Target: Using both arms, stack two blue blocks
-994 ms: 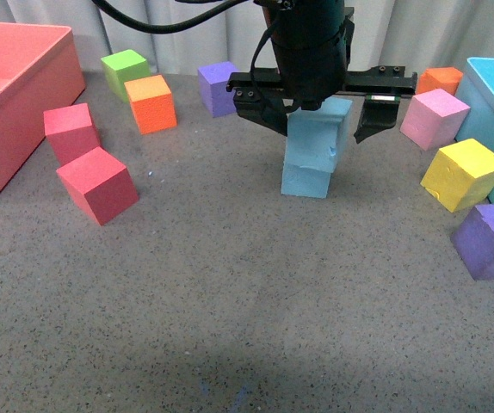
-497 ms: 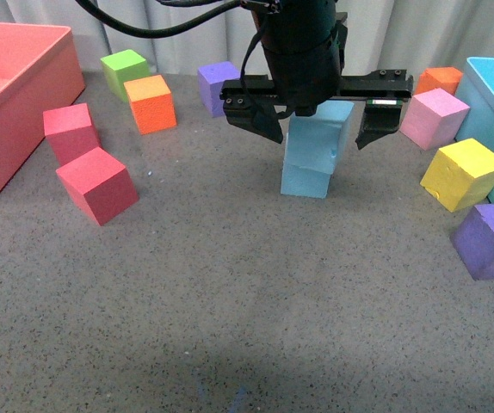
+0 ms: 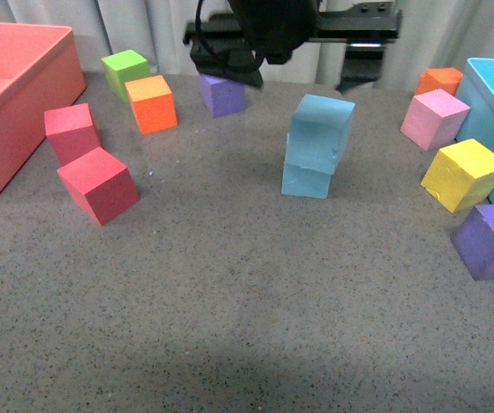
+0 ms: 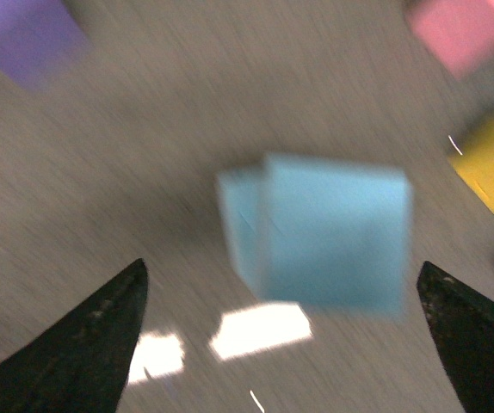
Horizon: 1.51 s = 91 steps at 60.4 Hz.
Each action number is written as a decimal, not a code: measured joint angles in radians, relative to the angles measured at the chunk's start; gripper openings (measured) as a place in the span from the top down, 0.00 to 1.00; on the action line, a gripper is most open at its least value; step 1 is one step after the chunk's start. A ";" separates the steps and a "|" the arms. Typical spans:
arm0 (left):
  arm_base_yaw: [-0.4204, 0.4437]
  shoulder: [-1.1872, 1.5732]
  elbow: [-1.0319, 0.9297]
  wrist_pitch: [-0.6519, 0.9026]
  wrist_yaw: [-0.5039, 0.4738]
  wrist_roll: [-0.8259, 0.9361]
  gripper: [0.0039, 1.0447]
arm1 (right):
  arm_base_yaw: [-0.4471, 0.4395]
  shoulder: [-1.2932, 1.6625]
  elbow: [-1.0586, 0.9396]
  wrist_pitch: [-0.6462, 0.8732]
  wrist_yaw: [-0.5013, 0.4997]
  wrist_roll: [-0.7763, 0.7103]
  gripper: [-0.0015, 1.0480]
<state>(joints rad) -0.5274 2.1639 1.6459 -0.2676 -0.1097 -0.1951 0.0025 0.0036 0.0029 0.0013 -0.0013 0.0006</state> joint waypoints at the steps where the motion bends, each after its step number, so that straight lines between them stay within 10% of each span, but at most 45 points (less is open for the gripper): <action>1: 0.000 -0.018 -0.059 0.110 -0.085 0.029 0.16 | 0.000 0.000 0.000 0.000 0.000 0.000 0.09; 7: 0.023 -0.126 -0.380 0.600 -0.308 0.118 0.32 | 0.000 0.000 0.000 0.000 0.000 0.000 0.09; 14: 0.095 -0.267 -0.712 1.141 -0.300 0.163 0.50 | 0.000 0.000 0.000 0.000 0.003 0.000 0.09; 22: 0.174 -0.442 -0.953 1.339 -0.248 0.174 0.73 | 0.000 0.000 0.000 0.000 0.002 0.000 0.09; 30: 0.235 -0.554 -1.147 1.369 -0.185 0.177 0.97 | 0.000 0.000 0.000 0.000 0.000 0.000 0.09; 52: 0.362 -0.815 -1.440 1.402 -0.060 0.187 0.97 | 0.000 0.000 0.000 0.000 0.000 0.000 0.09; 91: 0.524 -1.373 -1.623 1.025 0.108 0.188 0.97 | 0.000 0.000 0.000 0.000 0.001 0.000 0.09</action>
<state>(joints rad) -0.0036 0.7910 0.0227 0.7574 -0.0017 -0.0074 0.0025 0.0036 0.0029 0.0013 -0.0006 0.0006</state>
